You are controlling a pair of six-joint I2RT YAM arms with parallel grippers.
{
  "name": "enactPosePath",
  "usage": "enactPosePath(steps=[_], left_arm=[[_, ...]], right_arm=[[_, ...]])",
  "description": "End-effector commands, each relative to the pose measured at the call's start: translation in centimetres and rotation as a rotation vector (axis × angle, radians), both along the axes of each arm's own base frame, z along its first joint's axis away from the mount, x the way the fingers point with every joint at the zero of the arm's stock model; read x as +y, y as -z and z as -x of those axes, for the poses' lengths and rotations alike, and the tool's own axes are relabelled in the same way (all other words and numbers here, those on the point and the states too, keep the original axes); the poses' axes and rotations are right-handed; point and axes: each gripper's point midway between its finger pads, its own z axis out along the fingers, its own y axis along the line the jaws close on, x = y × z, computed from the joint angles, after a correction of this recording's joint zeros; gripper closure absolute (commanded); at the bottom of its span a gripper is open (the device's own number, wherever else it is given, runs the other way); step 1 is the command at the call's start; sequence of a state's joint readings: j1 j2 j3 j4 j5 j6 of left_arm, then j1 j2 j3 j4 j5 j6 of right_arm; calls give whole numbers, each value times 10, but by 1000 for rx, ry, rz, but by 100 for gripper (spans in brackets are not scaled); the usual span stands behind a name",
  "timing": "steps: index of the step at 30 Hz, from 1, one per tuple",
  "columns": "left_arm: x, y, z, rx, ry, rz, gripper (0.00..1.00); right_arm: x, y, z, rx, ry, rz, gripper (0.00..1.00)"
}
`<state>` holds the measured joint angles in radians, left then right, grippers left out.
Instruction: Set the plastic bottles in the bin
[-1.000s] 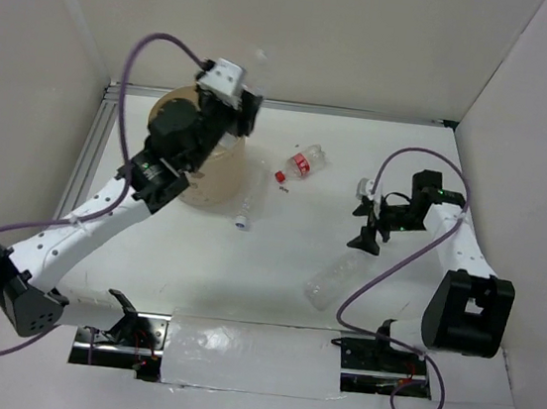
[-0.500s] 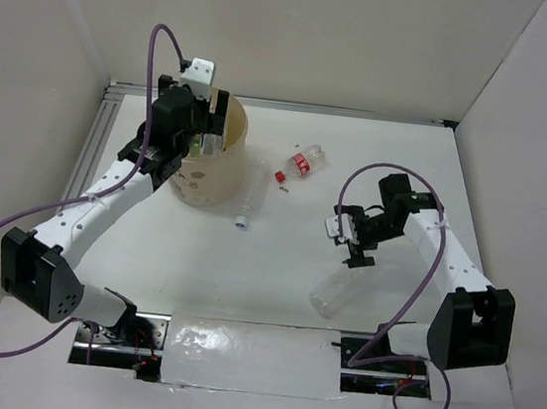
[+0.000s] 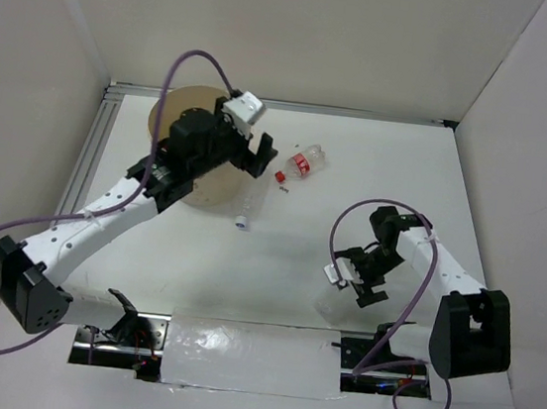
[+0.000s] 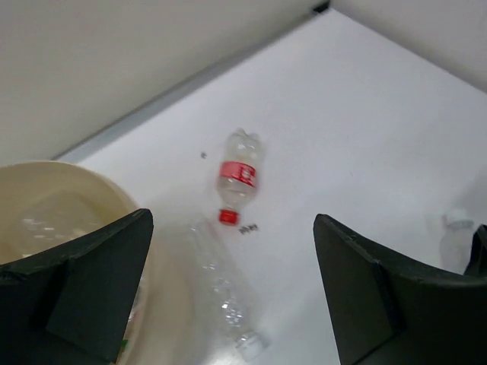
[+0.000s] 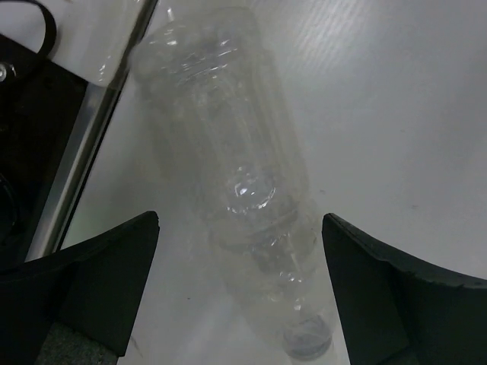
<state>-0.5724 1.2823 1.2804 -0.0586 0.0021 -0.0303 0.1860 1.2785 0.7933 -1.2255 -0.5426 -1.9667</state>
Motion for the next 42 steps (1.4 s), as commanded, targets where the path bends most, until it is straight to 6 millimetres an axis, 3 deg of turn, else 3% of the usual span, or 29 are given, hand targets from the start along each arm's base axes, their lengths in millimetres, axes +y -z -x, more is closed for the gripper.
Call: enactPosePath(steps=[1,2,3,6,11,14,15,16,17,19,20,21,22,24,25,26,27,28,29,30,31,32,33,34,35,36,38,40,42], left_arm=[[-41,50,17,104,121,-34,1],[-46,57,18,114,117,-34,1],[-49,65,22,123,120,-44,1],[-56,92,34,167,97,-79,1],[-38,132,63,244,10,-41,1],[-18,160,91,304,-21,2,1],[-16,166,100,334,-31,34,1],[-13,172,109,351,-34,52,1],[-2,195,118,392,-60,36,1],[3,195,134,412,-59,106,1],[8,211,144,437,-64,102,1],[7,215,151,449,-52,113,1],[8,213,157,457,-48,152,1],[15,228,164,488,-71,144,1],[14,233,169,494,-67,136,1],[16,234,170,491,-76,141,1],[16,236,172,497,-84,137,1],[15,236,174,488,-82,131,1],[14,238,175,492,-88,128,1],[16,243,176,496,-99,105,1],[14,245,179,498,-105,85,1],[14,245,179,498,-105,85,1],[11,250,183,503,-98,62,1],[12,254,184,512,-109,55,1],[11,250,183,510,-118,72,1],[10,253,184,510,-118,57,1],[9,255,186,509,-116,45,1],[8,255,187,508,-118,49,1],[8,253,185,494,-121,49,1]], right_arm=[[-9,18,1,-86,-120,48,6],[-6,24,-13,-150,-92,53,6],[-7,34,-9,-144,-87,65,7],[-2,41,-25,-184,-3,61,17],[12,6,-54,-214,129,-65,51],[22,-57,-98,-296,267,-208,60],[37,-98,-121,-322,338,-319,62],[42,-119,-135,-333,390,-378,62],[49,-141,-149,-347,434,-440,62],[68,-198,-184,-385,515,-611,63],[80,-215,-193,-386,525,-668,63],[90,-248,-209,-457,513,-759,63],[102,-252,-216,-375,560,-805,63],[134,-291,-222,-377,492,-900,62],[152,-293,-233,-357,453,-935,61],[177,-320,-228,-347,400,-988,59],[194,-330,-229,-348,361,-1012,59],[215,-323,-242,-333,347,-1016,59],[230,-357,-240,-369,296,-1070,59],[255,-368,-232,-364,252,-1100,58],[288,-364,-244,-332,228,-1113,58],[293,-395,-232,-363,188,-1160,58],[304,-401,-234,-357,182,-1173,58],[324,-378,-249,-300,194,-1146,58],[330,-411,-241,-307,170,-1198,58],[345,-411,-236,-280,153,-1204,57],[367,-394,-236,-204,148,-1193,55],[378,-393,-229,-165,131,-1207,51],[391,-369,-228,-107,142,-1181,46]])
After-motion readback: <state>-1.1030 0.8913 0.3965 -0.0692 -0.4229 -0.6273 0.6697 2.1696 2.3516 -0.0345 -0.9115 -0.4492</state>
